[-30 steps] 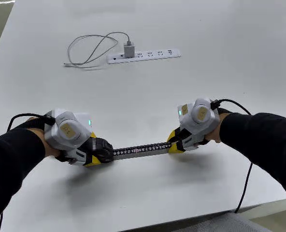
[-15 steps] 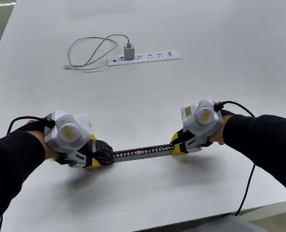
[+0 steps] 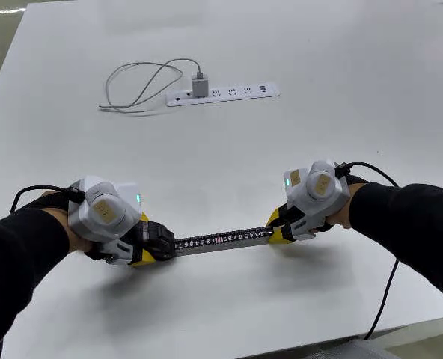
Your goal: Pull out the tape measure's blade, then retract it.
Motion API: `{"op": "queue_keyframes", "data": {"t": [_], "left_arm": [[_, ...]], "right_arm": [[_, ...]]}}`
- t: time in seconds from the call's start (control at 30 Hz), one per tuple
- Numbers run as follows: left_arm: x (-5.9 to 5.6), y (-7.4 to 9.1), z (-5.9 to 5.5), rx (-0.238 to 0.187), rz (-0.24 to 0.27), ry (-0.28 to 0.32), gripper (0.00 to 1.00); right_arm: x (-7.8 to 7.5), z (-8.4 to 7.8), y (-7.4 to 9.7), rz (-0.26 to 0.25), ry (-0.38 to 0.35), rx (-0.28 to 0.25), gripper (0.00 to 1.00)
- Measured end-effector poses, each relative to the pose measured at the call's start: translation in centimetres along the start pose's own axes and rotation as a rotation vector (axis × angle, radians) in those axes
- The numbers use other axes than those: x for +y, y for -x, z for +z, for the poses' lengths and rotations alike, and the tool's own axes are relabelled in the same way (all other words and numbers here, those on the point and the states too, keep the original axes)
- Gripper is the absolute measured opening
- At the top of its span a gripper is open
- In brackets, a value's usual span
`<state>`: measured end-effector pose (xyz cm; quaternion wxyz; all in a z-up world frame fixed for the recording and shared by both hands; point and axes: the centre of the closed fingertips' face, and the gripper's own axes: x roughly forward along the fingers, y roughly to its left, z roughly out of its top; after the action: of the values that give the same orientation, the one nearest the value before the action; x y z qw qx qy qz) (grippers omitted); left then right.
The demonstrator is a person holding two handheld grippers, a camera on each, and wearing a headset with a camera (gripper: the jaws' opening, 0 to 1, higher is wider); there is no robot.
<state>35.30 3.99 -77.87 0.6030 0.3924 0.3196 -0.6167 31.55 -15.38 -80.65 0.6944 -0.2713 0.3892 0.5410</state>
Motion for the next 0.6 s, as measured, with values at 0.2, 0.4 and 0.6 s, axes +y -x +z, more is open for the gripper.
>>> {"op": "queue_keyframes", "data": {"t": [0.2,0.4,0.6], "left_arm": [[0.0,0.1,0.0,0.0,0.002,0.005,0.33],[0.0,0.1,0.0,-0.005,-0.001,0.004,0.33],[0.0,0.1,0.0,-0.01,0.0,0.005,0.33]], "right_arm": [[-0.1,-0.7,0.5,-0.002,-0.011,0.006,0.09],[-0.2,-1.2,0.9,-0.008,-0.022,0.008,0.09],[-0.3,-1.6,1.2,-0.011,-0.03,0.007,0.09]]}}
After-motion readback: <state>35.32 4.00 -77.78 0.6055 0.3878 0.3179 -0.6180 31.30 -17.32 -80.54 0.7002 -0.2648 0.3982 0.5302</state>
